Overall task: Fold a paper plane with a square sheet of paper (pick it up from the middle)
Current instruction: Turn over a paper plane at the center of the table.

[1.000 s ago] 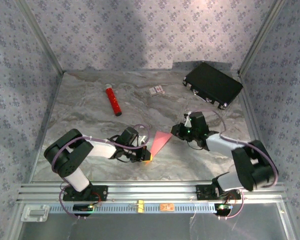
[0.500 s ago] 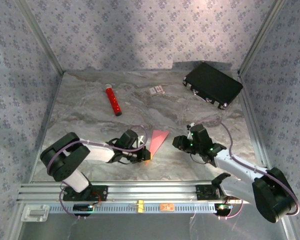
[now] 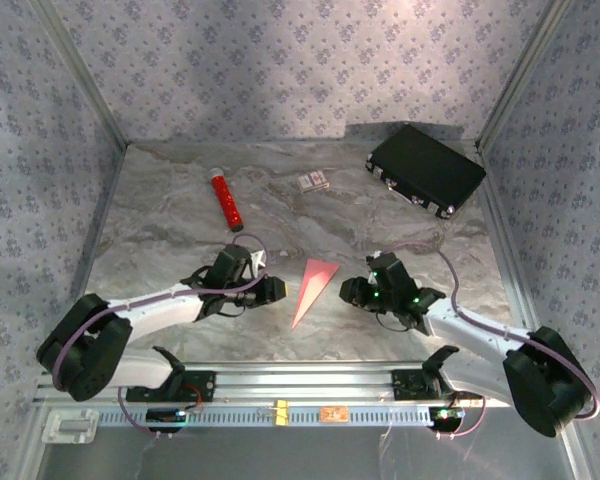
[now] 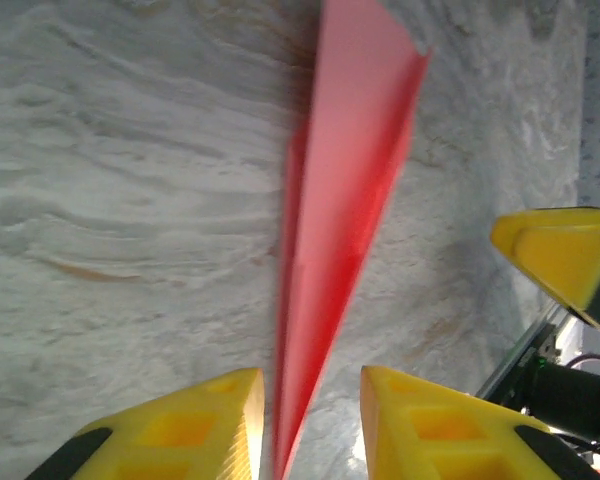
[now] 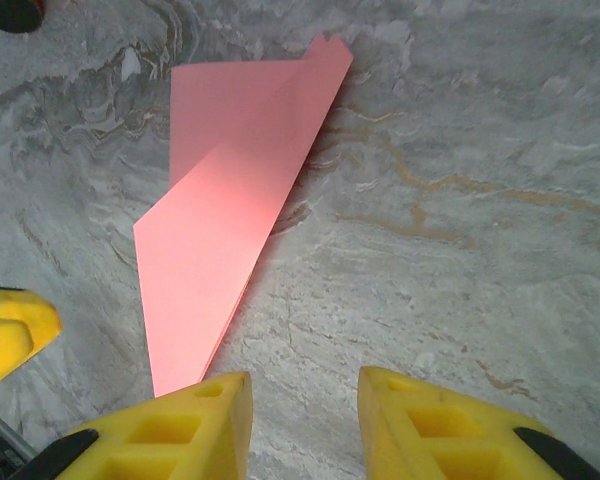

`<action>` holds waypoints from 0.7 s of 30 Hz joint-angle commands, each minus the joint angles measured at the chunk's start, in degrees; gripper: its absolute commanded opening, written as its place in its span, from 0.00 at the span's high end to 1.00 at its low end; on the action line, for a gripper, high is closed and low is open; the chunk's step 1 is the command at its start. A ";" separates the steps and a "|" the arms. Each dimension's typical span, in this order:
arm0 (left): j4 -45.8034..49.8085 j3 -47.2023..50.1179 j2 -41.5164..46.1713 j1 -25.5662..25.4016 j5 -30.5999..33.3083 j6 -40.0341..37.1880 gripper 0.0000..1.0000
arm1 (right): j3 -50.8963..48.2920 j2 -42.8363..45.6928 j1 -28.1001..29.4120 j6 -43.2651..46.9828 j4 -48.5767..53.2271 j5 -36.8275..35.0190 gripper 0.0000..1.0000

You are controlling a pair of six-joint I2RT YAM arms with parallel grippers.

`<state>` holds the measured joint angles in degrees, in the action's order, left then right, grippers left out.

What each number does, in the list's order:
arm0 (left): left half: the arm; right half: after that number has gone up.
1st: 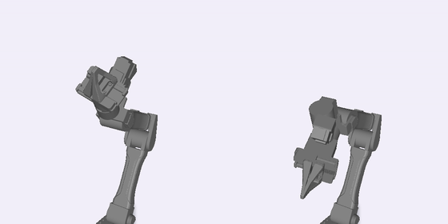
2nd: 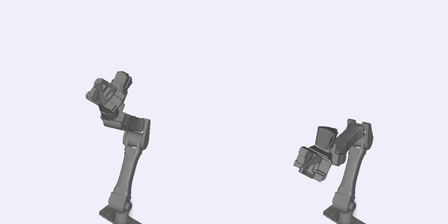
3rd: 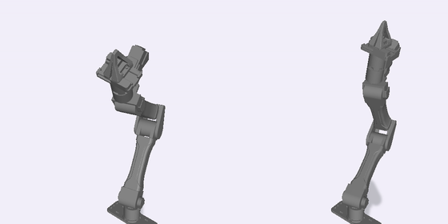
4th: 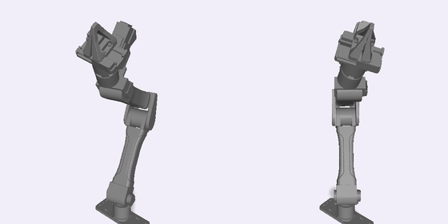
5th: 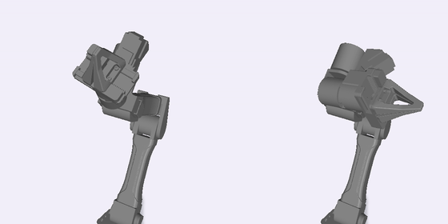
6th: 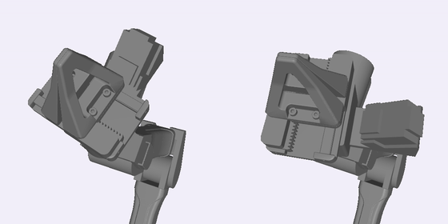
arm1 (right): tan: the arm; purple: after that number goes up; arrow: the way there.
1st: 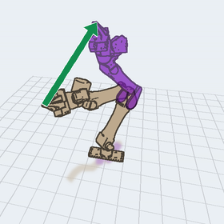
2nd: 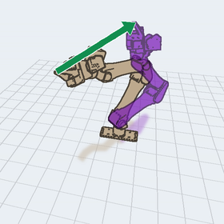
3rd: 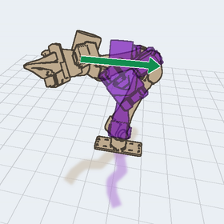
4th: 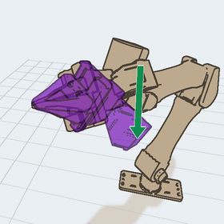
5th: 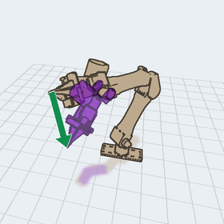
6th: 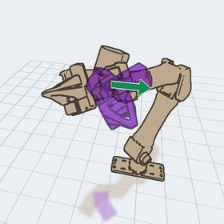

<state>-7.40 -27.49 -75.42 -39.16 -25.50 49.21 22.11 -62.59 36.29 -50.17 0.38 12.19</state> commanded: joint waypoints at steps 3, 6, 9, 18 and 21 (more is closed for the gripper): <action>1.63 -3.95 -6.73 0.58 -8.15 -4.04 0.68 | 3.00 -4.33 1.78 -0.74 -2.48 0.35 0.66; -0.19 -4.92 -10.26 0.56 -10.28 -3.77 0.67 | 4.09 -6.62 2.55 -0.53 -3.62 0.99 0.66; -1.23 -5.25 -11.72 0.49 -10.87 -3.52 0.67 | 4.86 -8.33 3.08 -0.25 -4.58 1.47 0.66; -1.52 -6.44 -14.97 0.52 -11.68 -3.92 0.68 | 5.78 -13.02 3.94 -0.31 -7.93 4.03 0.67; -1.90 -7.03 -16.18 0.48 -12.09 -3.99 0.68 | 6.41 -14.93 4.22 -0.01 -9.14 5.76 0.68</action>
<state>-7.92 -33.15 -90.48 -38.87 -35.62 46.46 26.79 -76.14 39.97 -50.15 -6.85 15.79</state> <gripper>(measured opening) 0.321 0.327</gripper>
